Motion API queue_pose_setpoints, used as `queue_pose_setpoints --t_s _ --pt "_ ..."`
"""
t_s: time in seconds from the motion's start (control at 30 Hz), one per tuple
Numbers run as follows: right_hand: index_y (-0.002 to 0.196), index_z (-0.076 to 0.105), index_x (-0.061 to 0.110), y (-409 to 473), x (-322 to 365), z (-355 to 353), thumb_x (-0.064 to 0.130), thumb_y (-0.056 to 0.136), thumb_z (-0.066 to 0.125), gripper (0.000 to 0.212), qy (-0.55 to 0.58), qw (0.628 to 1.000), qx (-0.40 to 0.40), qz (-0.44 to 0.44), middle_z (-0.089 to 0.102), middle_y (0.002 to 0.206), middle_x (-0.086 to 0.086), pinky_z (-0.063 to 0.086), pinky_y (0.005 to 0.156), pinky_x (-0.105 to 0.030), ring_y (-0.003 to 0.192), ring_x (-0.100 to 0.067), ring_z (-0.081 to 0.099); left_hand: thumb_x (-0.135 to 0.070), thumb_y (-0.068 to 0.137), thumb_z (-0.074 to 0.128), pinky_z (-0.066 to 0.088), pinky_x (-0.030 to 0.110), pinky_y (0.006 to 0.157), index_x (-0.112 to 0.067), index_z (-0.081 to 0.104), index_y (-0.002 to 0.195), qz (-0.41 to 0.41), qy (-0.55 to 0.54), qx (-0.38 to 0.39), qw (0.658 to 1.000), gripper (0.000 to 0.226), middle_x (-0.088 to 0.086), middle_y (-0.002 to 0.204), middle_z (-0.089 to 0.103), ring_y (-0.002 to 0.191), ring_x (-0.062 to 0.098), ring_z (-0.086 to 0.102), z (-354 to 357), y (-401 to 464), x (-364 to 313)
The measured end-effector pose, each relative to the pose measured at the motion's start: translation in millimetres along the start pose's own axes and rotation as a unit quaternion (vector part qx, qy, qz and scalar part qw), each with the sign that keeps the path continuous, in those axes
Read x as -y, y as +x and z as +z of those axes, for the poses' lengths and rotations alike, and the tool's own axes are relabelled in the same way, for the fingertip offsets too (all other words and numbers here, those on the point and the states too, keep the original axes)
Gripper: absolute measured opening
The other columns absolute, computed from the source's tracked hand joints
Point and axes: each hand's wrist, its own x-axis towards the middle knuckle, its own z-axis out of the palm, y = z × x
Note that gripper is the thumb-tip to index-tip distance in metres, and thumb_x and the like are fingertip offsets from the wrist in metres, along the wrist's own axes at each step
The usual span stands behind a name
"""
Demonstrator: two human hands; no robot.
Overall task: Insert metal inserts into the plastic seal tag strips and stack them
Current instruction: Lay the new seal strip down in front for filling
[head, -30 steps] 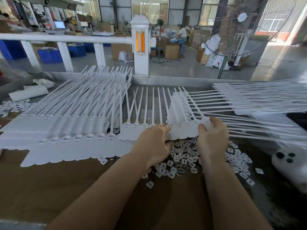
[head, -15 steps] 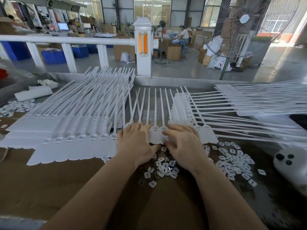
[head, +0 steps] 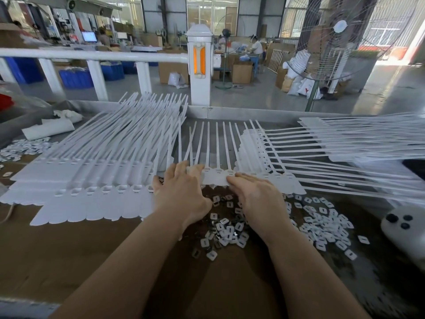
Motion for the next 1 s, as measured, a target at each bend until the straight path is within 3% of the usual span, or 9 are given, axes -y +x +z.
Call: queue_pose_setpoints --t_s 0.27,0.43,0.57,0.67,1.0 --pt "0.107 0.069 0.004 -0.7 -0.8 0.4 0.002 0.084 0.065 0.023 -0.002 0.996 -0.091 -0.017 0.071 0.103 -0.013 0.050 0.090 -0.041 0.099 -0.026 0.067 -0.032 0.075 0.060 0.032 0.044 0.107 -0.027 0.028 0.141 0.003 -0.017 -0.029 0.999 0.073 -0.001 0.145 0.023 0.129 0.026 0.034 -13.8 -0.9 9.1" --pt "0.105 0.069 0.002 -1.4 -0.4 -0.7 0.003 0.084 0.063 0.023 0.000 0.994 -0.104 -0.019 0.071 0.101 -0.014 0.050 0.089 -0.041 0.098 -0.028 0.067 -0.035 0.076 0.058 0.040 0.045 0.099 -0.032 0.023 0.141 -0.023 0.003 -0.003 1.000 0.075 -0.002 0.150 0.014 0.121 0.031 0.045 -20.3 -1.3 15.1" --pt "0.105 0.069 0.002 -1.9 0.2 -1.4 0.004 0.084 0.061 0.023 0.001 0.995 -0.099 -0.019 0.071 0.101 -0.014 0.050 0.089 -0.041 0.098 -0.028 0.067 -0.042 0.076 0.057 0.039 0.048 0.099 -0.036 0.016 0.141 -0.049 0.035 0.006 0.998 0.077 0.000 0.151 0.012 0.123 0.031 0.044 -20.6 -1.0 22.4" --pt "0.106 0.069 0.003 -1.9 1.4 -2.0 0.005 0.086 0.060 0.023 0.005 0.995 -0.099 -0.011 0.070 0.102 -0.014 0.049 0.090 -0.040 0.099 -0.028 0.067 -0.044 0.075 0.060 0.039 0.050 0.098 -0.035 0.017 0.140 -0.044 0.033 0.003 0.999 0.079 0.002 0.145 0.021 0.119 0.031 0.047 -20.1 -0.6 25.1" --pt "0.105 0.069 0.001 -2.3 3.8 -3.6 0.009 0.086 0.055 0.025 0.014 0.994 -0.106 -0.005 0.071 0.100 -0.015 0.049 0.088 -0.039 0.097 -0.029 0.067 -0.024 0.072 0.060 0.036 0.046 0.090 -0.024 0.022 0.131 -0.044 0.089 -0.080 0.992 0.070 0.004 0.124 0.042 0.100 0.028 0.055 -30.5 3.9 32.1"
